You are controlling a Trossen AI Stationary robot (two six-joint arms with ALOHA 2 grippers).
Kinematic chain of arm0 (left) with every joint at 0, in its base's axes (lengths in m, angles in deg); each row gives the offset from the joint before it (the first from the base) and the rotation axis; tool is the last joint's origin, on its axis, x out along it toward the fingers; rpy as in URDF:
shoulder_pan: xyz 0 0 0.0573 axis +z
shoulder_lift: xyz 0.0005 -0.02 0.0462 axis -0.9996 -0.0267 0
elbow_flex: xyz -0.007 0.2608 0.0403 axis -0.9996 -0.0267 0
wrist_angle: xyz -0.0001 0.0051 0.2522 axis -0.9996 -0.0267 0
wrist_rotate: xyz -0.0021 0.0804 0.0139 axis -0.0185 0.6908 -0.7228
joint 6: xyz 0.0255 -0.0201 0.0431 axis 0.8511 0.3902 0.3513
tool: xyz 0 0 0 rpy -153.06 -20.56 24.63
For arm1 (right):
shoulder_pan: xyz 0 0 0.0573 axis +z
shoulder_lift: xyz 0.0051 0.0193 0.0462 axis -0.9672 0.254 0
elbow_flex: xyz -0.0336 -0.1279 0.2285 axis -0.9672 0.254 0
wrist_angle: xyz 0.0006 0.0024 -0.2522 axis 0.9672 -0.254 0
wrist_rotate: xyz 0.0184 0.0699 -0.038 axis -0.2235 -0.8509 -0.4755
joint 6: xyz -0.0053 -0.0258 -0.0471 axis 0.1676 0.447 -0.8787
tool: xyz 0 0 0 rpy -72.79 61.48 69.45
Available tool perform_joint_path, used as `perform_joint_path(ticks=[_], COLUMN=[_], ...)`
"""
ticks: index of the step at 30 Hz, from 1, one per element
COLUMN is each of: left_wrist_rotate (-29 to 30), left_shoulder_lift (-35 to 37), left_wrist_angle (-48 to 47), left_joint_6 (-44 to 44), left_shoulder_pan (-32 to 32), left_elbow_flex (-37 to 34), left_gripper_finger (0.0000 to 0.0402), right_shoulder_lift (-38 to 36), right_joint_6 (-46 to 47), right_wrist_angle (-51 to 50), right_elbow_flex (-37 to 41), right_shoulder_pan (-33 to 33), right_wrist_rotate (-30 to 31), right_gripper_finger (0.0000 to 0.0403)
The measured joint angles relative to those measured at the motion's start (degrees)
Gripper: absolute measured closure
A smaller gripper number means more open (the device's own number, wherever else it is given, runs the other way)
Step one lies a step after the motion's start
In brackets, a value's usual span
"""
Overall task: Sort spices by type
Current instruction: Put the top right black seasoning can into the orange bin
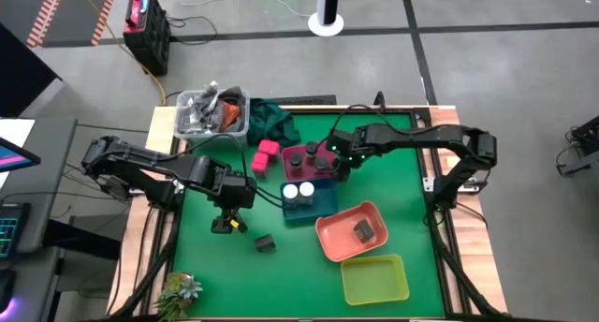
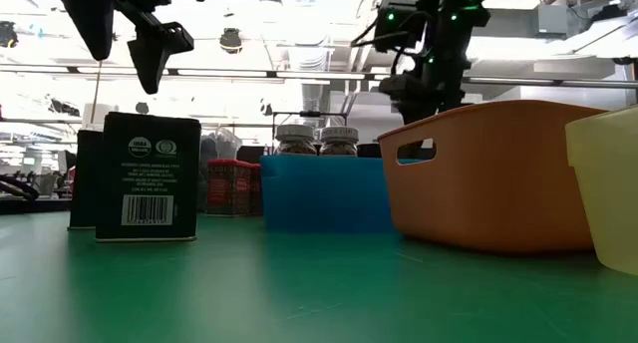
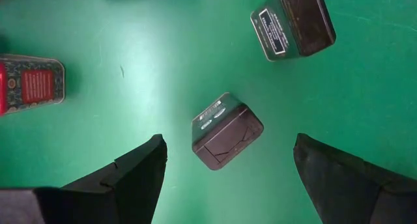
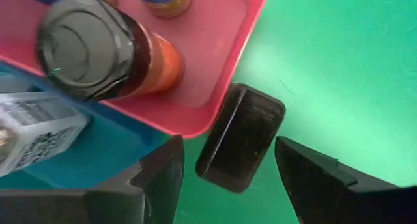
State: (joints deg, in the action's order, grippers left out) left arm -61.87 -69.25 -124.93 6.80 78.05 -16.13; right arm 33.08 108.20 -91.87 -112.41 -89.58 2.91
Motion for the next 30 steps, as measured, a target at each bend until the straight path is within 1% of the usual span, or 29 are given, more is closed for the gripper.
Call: perform_joint_path(ticks=[9,16,19,26,30], left_wrist_rotate=[0.01,0.33,0.39,1.18,1.22], left_shoulder_lift=[0.0,0.0,0.0,0.0,0.0], left_wrist_angle=[-0.21,-0.22,-0.23,-0.24,-0.27], left_joint_6=[-1.11,-1.1,-1.01,-0.97,-0.97], left_shoulder_pan=[-0.02,0.0,0.0,0.0,0.0], left_elbow_flex=[0.0,0.0,0.0,0.0,0.0], left_gripper_finger=[0.0084,0.0084,0.0084,0.0084,0.0084], right_shoulder_lift=[2.99,2.95,2.95,2.95,3.6], right_joint_6=[1.6,-0.47,-1.33,-3.51,-4.08], right_wrist_angle=[-0.21,1.02,1.02,1.06,0.6], right_elbow_flex=[-0.13,-0.13,-0.13,-0.13,-0.25], right_shoulder_pan=[-0.12,-0.82,-1.37,-2.4,-2.74], right_wrist_rotate=[0.13,0.17,-0.39,-1.27,-1.5], right_gripper_finger=[0.0137,0.0141,0.0154,0.0201,0.0215])
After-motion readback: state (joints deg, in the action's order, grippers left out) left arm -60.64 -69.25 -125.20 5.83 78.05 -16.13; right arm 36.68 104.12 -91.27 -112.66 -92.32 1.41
